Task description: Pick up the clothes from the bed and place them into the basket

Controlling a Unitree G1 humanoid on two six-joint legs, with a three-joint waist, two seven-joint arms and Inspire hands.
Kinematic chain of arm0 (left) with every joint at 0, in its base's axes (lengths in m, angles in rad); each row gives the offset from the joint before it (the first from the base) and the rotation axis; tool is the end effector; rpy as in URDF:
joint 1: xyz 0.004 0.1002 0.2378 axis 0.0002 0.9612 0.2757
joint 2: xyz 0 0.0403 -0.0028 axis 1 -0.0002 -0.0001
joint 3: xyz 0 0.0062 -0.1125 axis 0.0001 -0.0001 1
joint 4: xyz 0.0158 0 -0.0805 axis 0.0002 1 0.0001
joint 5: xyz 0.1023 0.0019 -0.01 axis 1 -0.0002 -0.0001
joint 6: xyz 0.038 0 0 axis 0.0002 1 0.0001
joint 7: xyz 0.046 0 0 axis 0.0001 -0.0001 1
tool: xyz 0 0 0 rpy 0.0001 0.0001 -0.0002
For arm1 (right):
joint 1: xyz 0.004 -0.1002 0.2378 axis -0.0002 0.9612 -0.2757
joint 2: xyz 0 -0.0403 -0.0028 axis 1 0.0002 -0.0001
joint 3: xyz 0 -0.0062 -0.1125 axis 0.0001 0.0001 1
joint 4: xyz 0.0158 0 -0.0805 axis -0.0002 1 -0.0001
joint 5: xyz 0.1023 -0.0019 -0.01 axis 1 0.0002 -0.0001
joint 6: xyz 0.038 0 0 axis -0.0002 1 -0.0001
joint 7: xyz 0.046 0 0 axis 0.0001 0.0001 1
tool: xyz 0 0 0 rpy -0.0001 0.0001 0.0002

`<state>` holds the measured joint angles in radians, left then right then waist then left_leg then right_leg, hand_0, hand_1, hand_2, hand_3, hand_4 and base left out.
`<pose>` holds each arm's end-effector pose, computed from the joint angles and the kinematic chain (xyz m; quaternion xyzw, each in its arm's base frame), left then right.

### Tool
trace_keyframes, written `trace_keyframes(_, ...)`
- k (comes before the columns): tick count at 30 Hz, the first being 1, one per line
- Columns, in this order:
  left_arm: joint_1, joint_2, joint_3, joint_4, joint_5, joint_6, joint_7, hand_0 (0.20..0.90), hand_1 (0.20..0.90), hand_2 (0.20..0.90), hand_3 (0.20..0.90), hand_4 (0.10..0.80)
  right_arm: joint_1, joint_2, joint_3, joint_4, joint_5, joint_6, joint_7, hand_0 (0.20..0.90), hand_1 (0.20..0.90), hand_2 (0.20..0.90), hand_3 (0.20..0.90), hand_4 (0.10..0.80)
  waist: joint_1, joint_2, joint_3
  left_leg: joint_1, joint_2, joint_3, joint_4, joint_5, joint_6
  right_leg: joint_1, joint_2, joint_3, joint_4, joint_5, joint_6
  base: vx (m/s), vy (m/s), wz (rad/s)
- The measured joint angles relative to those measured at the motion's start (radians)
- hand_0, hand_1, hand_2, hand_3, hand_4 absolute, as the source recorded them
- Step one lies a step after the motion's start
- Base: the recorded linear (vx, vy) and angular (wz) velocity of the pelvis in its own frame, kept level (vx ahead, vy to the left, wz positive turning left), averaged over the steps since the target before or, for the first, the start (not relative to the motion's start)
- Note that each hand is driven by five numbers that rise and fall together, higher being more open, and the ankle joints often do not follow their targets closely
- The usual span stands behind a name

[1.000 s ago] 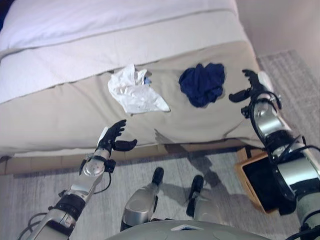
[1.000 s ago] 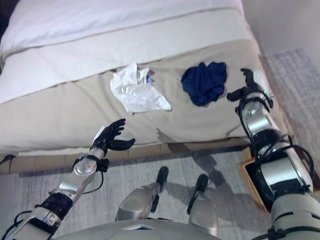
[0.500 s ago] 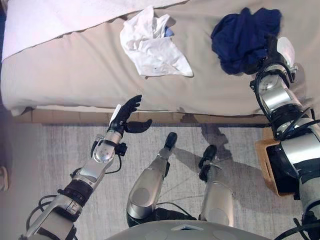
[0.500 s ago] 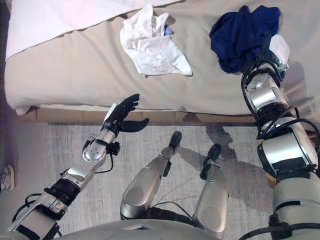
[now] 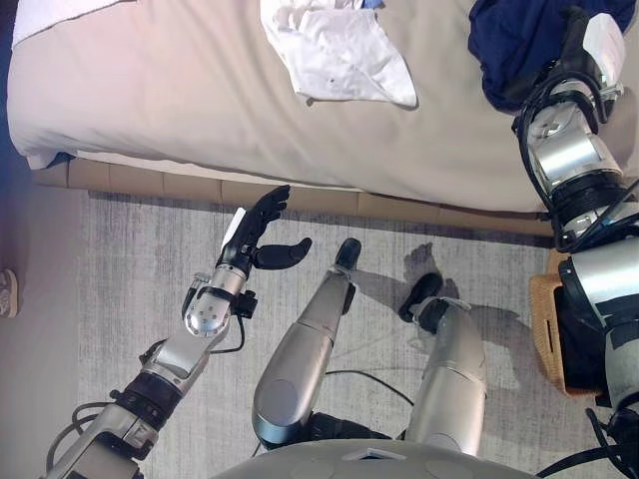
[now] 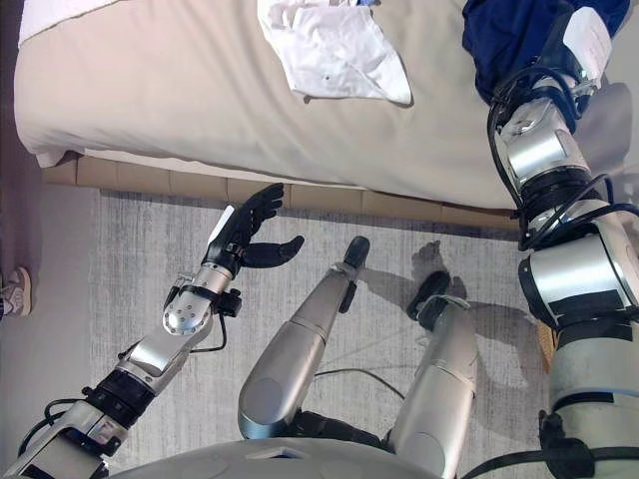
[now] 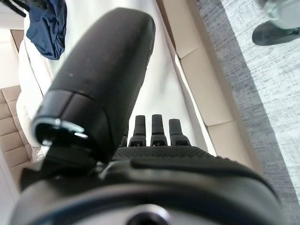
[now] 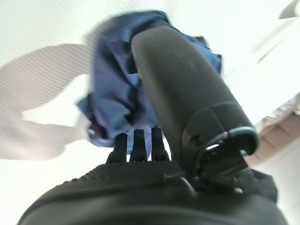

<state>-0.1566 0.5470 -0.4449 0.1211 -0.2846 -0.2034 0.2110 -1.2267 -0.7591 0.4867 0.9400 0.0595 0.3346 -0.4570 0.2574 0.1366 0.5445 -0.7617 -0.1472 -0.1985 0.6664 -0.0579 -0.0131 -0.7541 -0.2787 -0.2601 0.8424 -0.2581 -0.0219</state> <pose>0.2218 0.1798 0.0409 0.1327 -0.0457 -0.0991 0.9851 0.3636 -0.2678 0.2539 -0.4001 -0.0329 -0.3486 0.8469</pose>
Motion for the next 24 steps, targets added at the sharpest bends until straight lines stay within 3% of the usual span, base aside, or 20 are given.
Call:
trace_keyframes(11, 0.034, 0.049, 0.026, -0.060, -0.001, -0.043, 0.000, 0.900, 0.900, 0.900, 0.900, 0.800, -0.054, -0.054, 0.012, 0.009, 0.040, 0.082, 0.008, 0.900, 0.900, 0.900, 0.900, 0.800, 0.012, -0.004, 0.002, -0.139, -0.011, -0.001, 0.100, -0.012, -0.007, -0.119, -0.006, 0.017, 0.089, -0.009, 0.001, -0.013, -0.052, 0.10)
trace_keyframes(13, 0.043, 0.065, 0.027, -0.070, -0.001, -0.044, 0.000, 0.900, 0.900, 0.900, 0.900, 0.800, -0.070, -0.054, 0.024, 0.020, 0.044, 0.088, 0.015, 0.865, 0.865, 0.865, 0.859, 0.759, 0.012, -0.007, 0.004, -0.145, -0.012, 0.001, 0.105, -0.012, -0.007, -0.125, -0.004, 0.021, 0.092, -0.009, 0.001, -0.014, -0.036, -0.01)
trace_keyframes(14, 0.043, 0.069, 0.027, -0.071, -0.001, -0.045, 0.000, 0.900, 0.900, 0.900, 0.900, 0.800, -0.077, -0.054, 0.031, 0.027, 0.054, 0.090, 0.023, 0.712, 0.712, 0.712, 0.680, 0.580, 0.012, -0.007, 0.004, -0.148, -0.013, 0.001, 0.111, -0.013, -0.006, -0.126, -0.004, 0.023, 0.094, -0.009, 0.001, 0.000, 0.000, 0.00)
trace_keyframes(15, 0.043, 0.071, 0.029, -0.071, -0.002, -0.045, 0.000, 0.900, 0.900, 0.900, 0.900, 0.800, -0.085, -0.055, 0.039, 0.037, 0.069, 0.089, 0.030, 0.300, 0.300, 0.300, 0.200, 0.100, 0.012, -0.007, 0.004, -0.149, -0.014, 0.002, 0.117, -0.015, -0.004, -0.127, -0.004, 0.024, 0.097, -0.009, 0.001, 0.000, 0.000, 0.00)
trace_keyframes(24, 0.041, 0.093, 0.060, -0.071, -0.032, -0.063, -0.002, 0.900, 0.900, 0.900, 0.900, 0.800, -0.092, -0.063, 0.040, 0.054, 0.120, 0.077, 0.030, 0.300, 0.300, 0.300, 0.200, 0.100, 0.009, -0.011, 0.007, -0.141, -0.011, 0.003, 0.131, -0.018, 0.004, -0.117, 0.001, 0.028, 0.100, -0.008, 0.000, 0.000, -0.007, -0.01)
